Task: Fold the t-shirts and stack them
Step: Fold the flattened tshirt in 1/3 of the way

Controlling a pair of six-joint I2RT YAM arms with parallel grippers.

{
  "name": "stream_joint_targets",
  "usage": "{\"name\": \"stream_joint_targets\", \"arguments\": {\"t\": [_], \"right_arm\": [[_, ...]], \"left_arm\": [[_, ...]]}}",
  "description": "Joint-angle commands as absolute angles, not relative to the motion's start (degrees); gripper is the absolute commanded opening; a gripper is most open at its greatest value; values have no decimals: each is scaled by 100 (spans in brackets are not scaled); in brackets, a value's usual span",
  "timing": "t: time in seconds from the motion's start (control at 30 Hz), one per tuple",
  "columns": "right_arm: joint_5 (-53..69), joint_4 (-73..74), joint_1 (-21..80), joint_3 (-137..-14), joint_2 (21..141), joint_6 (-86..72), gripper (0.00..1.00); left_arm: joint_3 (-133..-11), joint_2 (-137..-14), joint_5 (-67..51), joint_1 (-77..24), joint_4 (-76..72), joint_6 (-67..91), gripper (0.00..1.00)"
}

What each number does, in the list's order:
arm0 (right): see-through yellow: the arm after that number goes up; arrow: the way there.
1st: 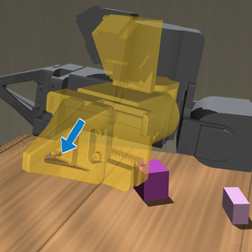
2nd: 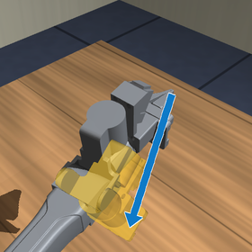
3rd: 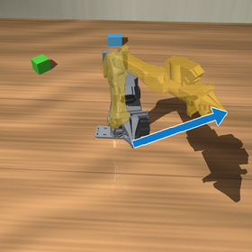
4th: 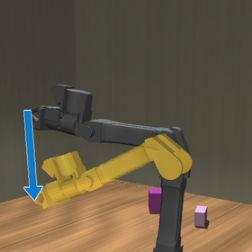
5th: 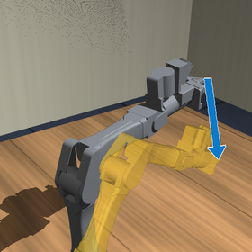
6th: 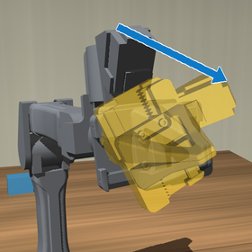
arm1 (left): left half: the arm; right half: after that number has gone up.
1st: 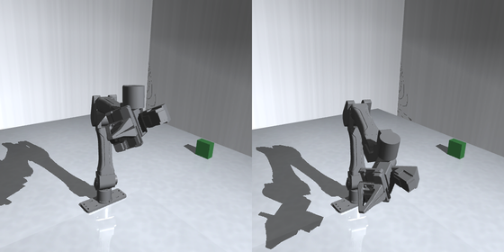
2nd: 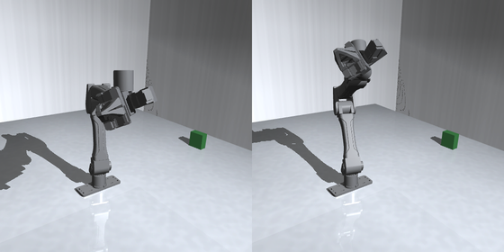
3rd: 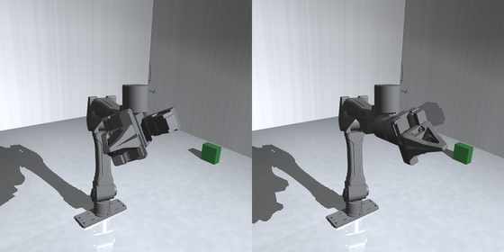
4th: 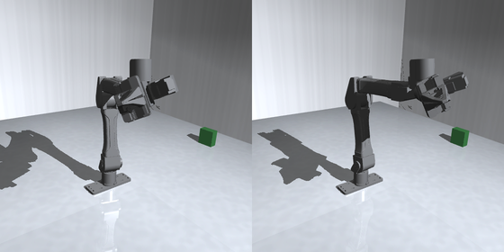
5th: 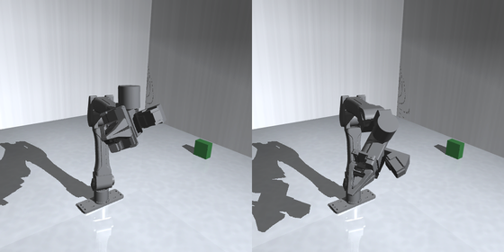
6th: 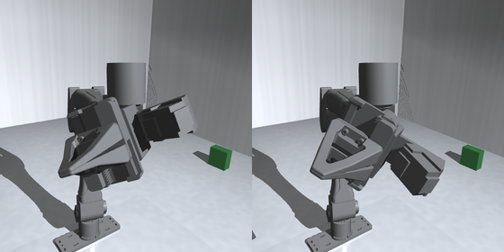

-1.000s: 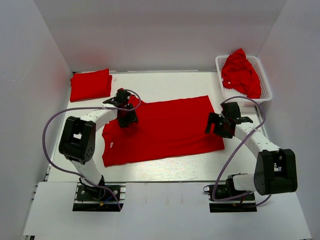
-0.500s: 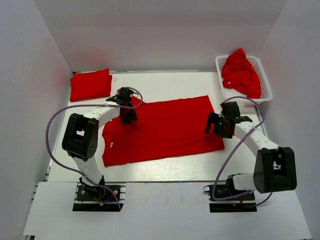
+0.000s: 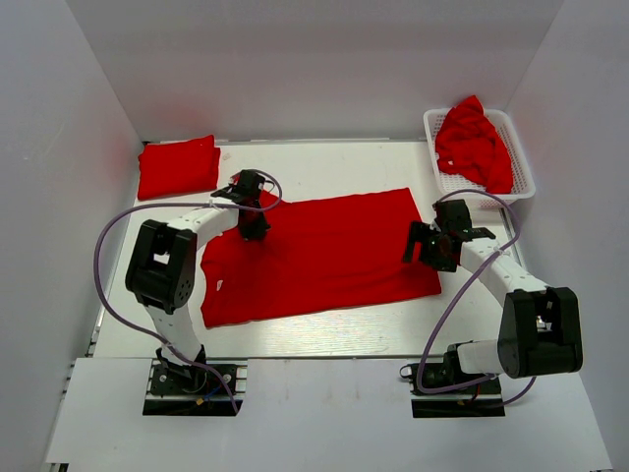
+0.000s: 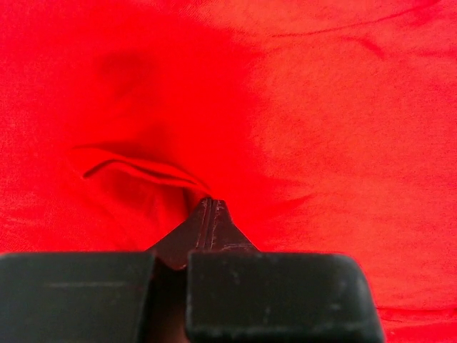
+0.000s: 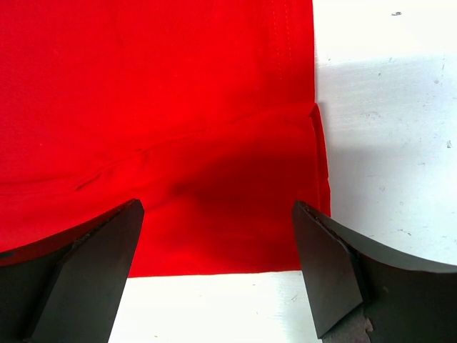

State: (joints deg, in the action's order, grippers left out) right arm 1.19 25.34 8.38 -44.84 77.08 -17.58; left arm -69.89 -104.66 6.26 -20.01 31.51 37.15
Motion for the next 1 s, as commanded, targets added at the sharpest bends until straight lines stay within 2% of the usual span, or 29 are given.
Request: {"name": "stream_joint_targets", "arguments": {"t": [0.0, 0.63, 0.97], "right_arm": [[26, 2522, 826, -4641, 7699, -1793, 90], [-334, 2558, 826, -4562, 7594, -1784, 90], [-448, 2593, 817, -4553, 7567, -1810, 90]], "left_arm": [[-7216, -10205, 484, -2030, 3015, 3822, 0], [-6768, -9659, 905, -1916, 2716, 4833, 0], [-6889, -9896, 765, -1916, 2039, 4501, 0]]}}
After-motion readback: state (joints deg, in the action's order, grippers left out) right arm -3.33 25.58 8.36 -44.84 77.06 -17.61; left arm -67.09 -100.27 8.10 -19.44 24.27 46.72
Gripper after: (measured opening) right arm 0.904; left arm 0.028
